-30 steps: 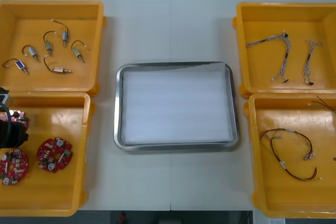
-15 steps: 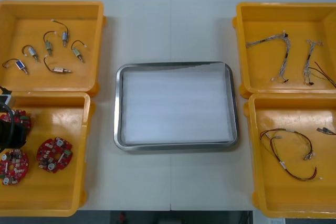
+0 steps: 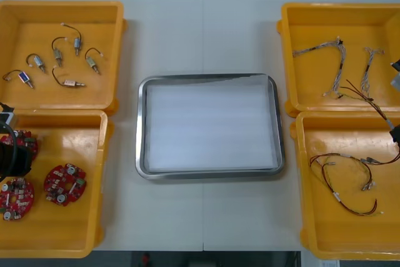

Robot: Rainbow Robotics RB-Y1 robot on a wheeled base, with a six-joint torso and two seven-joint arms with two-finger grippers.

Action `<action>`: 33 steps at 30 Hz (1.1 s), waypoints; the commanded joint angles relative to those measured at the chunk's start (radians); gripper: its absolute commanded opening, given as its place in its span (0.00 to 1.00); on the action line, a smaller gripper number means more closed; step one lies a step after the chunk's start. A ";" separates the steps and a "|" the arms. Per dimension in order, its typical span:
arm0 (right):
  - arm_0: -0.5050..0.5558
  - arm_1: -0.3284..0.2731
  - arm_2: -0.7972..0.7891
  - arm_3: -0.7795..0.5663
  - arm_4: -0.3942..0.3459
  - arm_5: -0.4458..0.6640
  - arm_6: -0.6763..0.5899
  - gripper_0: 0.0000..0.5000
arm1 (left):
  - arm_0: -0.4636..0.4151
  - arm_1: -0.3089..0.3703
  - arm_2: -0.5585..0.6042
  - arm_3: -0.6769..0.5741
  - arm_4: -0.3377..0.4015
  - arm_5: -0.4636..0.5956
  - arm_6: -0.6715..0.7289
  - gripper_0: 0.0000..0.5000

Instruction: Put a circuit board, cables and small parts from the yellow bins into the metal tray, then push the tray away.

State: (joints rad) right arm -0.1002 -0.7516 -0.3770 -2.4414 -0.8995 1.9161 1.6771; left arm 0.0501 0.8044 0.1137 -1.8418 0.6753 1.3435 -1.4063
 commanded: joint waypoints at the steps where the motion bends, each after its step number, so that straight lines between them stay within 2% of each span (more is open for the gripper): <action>1: -0.019 -0.041 0.010 -0.016 -0.018 0.004 -0.017 0.00 | -0.013 0.015 0.052 -0.062 0.018 0.105 0.115 0.00; 9: -0.007 -0.049 0.026 -0.011 0.005 0.004 -0.013 0.00 | -0.079 0.016 0.115 -0.162 0.038 0.309 0.135 0.00; 18: 0.002 -0.054 0.075 -0.011 0.050 0.004 -0.013 0.00 | -0.170 0.033 0.133 -0.286 0.070 0.510 0.178 0.00; 23: 0.002 -0.055 0.075 -0.011 0.054 0.004 -0.013 0.00 | -0.227 0.039 0.133 -0.295 0.136 0.575 0.197 0.00; 28: 0.004 -0.055 0.075 -0.008 0.054 0.004 -0.013 0.00 | -0.302 0.041 0.112 -0.304 0.199 0.576 0.214 0.00; 33: 0.005 -0.055 0.075 -0.008 0.051 0.004 -0.016 0.00 | -0.392 0.045 0.011 -0.326 0.214 0.576 0.290 0.00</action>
State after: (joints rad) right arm -0.0999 -0.7680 -0.3111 -2.4403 -0.8537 1.9165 1.6771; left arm -0.2541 0.8056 0.1952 -2.1216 0.8782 1.9111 -1.2536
